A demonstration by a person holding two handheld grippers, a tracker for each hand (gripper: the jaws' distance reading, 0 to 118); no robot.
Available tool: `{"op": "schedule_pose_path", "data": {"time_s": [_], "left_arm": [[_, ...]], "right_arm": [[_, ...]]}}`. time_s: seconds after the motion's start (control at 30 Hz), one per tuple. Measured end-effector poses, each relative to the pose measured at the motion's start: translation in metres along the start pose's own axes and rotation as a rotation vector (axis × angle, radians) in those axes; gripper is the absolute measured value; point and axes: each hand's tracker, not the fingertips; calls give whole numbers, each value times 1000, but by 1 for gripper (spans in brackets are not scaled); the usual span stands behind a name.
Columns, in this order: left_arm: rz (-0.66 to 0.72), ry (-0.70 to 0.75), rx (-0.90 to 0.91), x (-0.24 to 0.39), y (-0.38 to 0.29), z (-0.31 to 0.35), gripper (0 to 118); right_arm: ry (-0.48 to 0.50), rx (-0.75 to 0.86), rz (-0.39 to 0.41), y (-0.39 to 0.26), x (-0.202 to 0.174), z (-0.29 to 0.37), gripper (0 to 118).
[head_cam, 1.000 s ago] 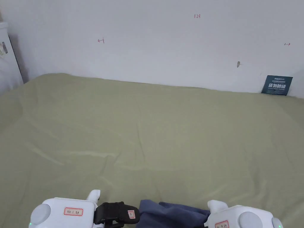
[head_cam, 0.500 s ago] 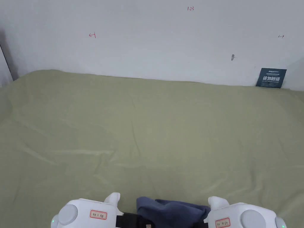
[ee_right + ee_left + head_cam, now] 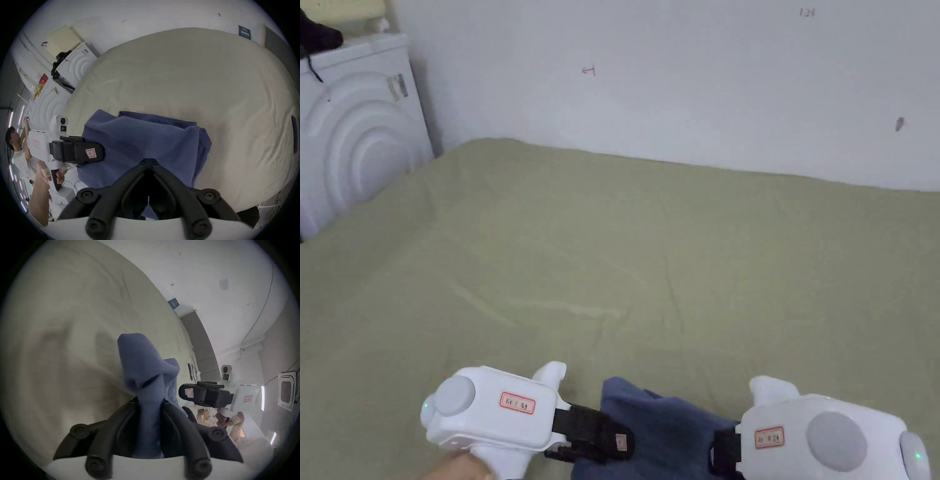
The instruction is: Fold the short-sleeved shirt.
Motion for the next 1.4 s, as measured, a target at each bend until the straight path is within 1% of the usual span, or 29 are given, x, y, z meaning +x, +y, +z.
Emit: {"op": "schedule_pose_path", "data": {"time_s": [0.03,0.1,0.23,0.37,0.4,0.47,0.5,0.6,0.7,0.73,0.8,0.87,0.9,0.93,0.97,1.0,1.03,1.07,1.1,1.13,1.17,1.2,1.23,1.27,1.3,1.33,1.37,1.4], "left_arm": [[13,13,25,-10,1,18,18],[24,39,50,-32,6,57,18],[43,155,83,-81,17,135,18],[86,263,97,-131,29,213,18],[92,310,88,-137,34,229,18],[89,358,81,-153,43,261,18],[87,370,70,-160,47,277,18],[67,402,65,-179,62,314,18],[77,452,69,-200,75,339,18],[95,489,75,-207,77,345,18],[107,510,80,-223,82,355,18],[119,505,95,-234,83,360,19],[111,503,101,-236,82,358,29],[98,526,87,-237,81,357,64],[56,597,69,-234,81,355,95],[36,660,53,-231,81,355,112],[32,714,31,-227,81,356,110],[3,740,40,-219,76,360,103],[-28,766,44,-212,77,364,92],[-42,804,69,-205,78,371,76],[-33,825,92,-197,79,379,69],[-10,847,105,-179,75,384,69],[-8,872,139,-169,74,388,44],[-13,915,158,-157,74,387,14],[-75,1007,225,-140,71,385,2],[-74,1031,278,-132,71,386,1],[-21,997,327,-119,69,384,1],[3,926,375,-108,66,381,1]], "right_arm": [[10,2,9,3,-16,-4,0],[50,17,61,9,-53,-12,0],[81,40,114,20,-125,-25,0],[86,43,144,33,-198,-46,0],[92,40,155,36,-216,-54,0],[96,22,177,42,-249,-72,0],[102,17,171,44,-264,-80,0],[136,3,137,48,-300,-103,0],[155,-13,128,50,-323,-123,0],[153,-20,130,50,-328,-128,0],[154,-29,148,50,-338,-138,0],[155,-36,138,50,-341,-146,0],[156,-39,142,49,-343,-149,0],[151,-41,139,49,-343,-151,0],[150,-42,139,49,-343,-152,0],[149,-46,141,49,-341,-153,0],[154,-54,141,47,-337,-151,0],[152,-57,145,46,-335,-150,0],[145,-57,145,45,-332,-148,0],[145,-55,144,43,-327,-146,0],[148,-52,147,41,-320,-142,0],[137,-49,142,38,-314,-138,0],[128,-50,137,36,-307,-135,0],[124,-52,134,34,-300,-131,0],[117,-49,126,31,-290,-126,0],[99,-44,120,29,-283,-123,0],[80,-38,121,27,-275,-119,0],[75,-30,118,25,-265,-115,0]]}}
